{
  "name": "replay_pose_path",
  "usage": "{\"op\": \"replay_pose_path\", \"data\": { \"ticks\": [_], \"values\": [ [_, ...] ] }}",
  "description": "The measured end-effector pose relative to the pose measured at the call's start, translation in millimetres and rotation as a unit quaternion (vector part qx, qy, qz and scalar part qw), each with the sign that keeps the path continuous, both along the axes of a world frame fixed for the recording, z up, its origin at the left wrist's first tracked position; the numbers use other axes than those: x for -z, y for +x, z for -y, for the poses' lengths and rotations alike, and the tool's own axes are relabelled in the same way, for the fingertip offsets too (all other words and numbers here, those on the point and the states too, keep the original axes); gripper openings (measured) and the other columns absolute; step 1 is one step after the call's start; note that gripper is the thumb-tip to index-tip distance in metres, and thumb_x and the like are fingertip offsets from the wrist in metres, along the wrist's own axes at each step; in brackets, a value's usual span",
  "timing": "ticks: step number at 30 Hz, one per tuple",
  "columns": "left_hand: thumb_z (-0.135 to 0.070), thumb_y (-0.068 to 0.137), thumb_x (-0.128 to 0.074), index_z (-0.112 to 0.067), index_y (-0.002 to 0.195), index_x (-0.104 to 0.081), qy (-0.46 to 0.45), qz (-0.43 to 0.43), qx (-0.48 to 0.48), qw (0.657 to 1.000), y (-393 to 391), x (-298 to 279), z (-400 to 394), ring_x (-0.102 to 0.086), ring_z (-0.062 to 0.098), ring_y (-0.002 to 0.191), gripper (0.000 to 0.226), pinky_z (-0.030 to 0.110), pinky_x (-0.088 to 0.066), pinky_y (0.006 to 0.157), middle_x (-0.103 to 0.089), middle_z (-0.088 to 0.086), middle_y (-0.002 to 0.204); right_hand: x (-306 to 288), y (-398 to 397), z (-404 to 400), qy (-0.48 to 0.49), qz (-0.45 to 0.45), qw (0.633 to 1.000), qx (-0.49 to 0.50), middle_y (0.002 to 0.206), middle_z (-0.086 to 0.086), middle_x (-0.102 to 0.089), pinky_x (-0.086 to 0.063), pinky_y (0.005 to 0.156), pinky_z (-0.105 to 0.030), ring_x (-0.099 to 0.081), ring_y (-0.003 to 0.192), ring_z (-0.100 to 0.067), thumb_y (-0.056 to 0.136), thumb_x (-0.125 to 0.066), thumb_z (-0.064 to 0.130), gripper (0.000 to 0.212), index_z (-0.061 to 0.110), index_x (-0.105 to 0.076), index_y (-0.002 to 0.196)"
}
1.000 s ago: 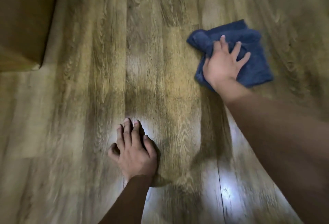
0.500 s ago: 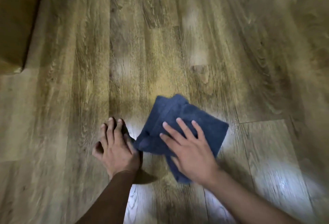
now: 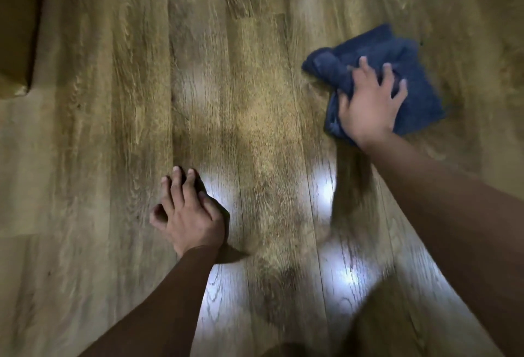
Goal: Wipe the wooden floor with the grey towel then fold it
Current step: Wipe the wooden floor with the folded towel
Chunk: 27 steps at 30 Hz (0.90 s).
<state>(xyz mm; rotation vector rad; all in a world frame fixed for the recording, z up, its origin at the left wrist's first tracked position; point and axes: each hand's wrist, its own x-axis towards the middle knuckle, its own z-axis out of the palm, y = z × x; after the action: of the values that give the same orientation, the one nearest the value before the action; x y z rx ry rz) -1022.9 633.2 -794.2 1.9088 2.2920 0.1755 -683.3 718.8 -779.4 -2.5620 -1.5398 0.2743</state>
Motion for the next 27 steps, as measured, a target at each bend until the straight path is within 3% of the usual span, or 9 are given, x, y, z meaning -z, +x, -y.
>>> {"op": "replay_pose_path", "data": {
  "ticks": [5,10,13,16,21,27],
  "values": [
    [-0.03,0.092,-0.036,-0.023,0.144,-0.046,0.001,0.003,0.005,1.0,-2,4,0,-0.023,0.021,0.15,0.053,0.054,-0.02,0.107,-0.034,-0.003,0.161,-8,-78,87,-0.017,0.022,0.997,-0.072,0.161,0.007,-0.033,-0.014,0.118,-0.061,-0.023,0.15,-0.033,0.091,-0.053,0.036,0.055,0.029,-0.047,0.145],
    [-0.031,0.092,-0.037,-0.025,0.145,-0.043,-0.013,0.011,0.002,1.0,-2,3,0,-0.023,0.021,0.15,0.053,0.055,-0.021,0.107,-0.033,-0.004,0.161,-7,-175,217,-0.085,-0.001,0.98,-0.179,0.166,0.004,-0.022,-0.005,0.121,-0.061,-0.013,0.154,-0.034,0.089,-0.041,0.045,0.064,0.029,-0.04,0.151],
    [-0.03,0.092,-0.038,-0.024,0.144,-0.045,-0.015,0.021,0.003,1.0,-2,1,0,-0.023,0.022,0.15,0.053,0.054,-0.019,0.107,-0.034,-0.003,0.161,-8,-185,255,-0.114,0.023,0.958,-0.261,0.165,0.003,-0.027,-0.011,0.119,-0.06,-0.015,0.153,-0.032,0.086,-0.054,0.045,0.067,0.029,-0.042,0.15],
    [-0.03,0.092,-0.038,-0.023,0.144,-0.046,-0.004,0.023,0.002,1.0,-3,4,1,-0.023,0.021,0.15,0.052,0.053,-0.017,0.108,-0.034,-0.003,0.161,-7,-155,234,-0.094,0.017,0.96,-0.264,0.163,0.006,-0.03,-0.019,0.115,-0.057,-0.026,0.149,-0.03,0.079,-0.069,0.044,0.074,0.032,-0.045,0.148],
    [-0.031,0.093,-0.036,-0.024,0.143,-0.044,0.008,0.017,0.007,1.0,-4,9,-1,-0.022,0.02,0.15,0.052,0.055,-0.018,0.108,-0.033,-0.003,0.161,-6,-68,144,-0.052,0.031,0.989,-0.137,0.164,0.006,-0.028,-0.024,0.111,-0.059,-0.027,0.148,-0.032,0.085,-0.06,0.038,0.065,0.031,-0.043,0.148],
    [-0.035,0.09,-0.036,-0.025,0.142,-0.046,0.017,-0.001,0.003,1.0,-4,10,-1,-0.023,0.021,0.15,0.054,0.05,-0.014,0.108,-0.034,-0.003,0.16,3,22,26,-0.016,-0.005,0.999,0.048,0.163,0.004,-0.028,-0.014,0.111,-0.069,-0.022,0.148,-0.039,0.091,-0.04,0.044,0.056,0.027,-0.042,0.145]
  ]
}}
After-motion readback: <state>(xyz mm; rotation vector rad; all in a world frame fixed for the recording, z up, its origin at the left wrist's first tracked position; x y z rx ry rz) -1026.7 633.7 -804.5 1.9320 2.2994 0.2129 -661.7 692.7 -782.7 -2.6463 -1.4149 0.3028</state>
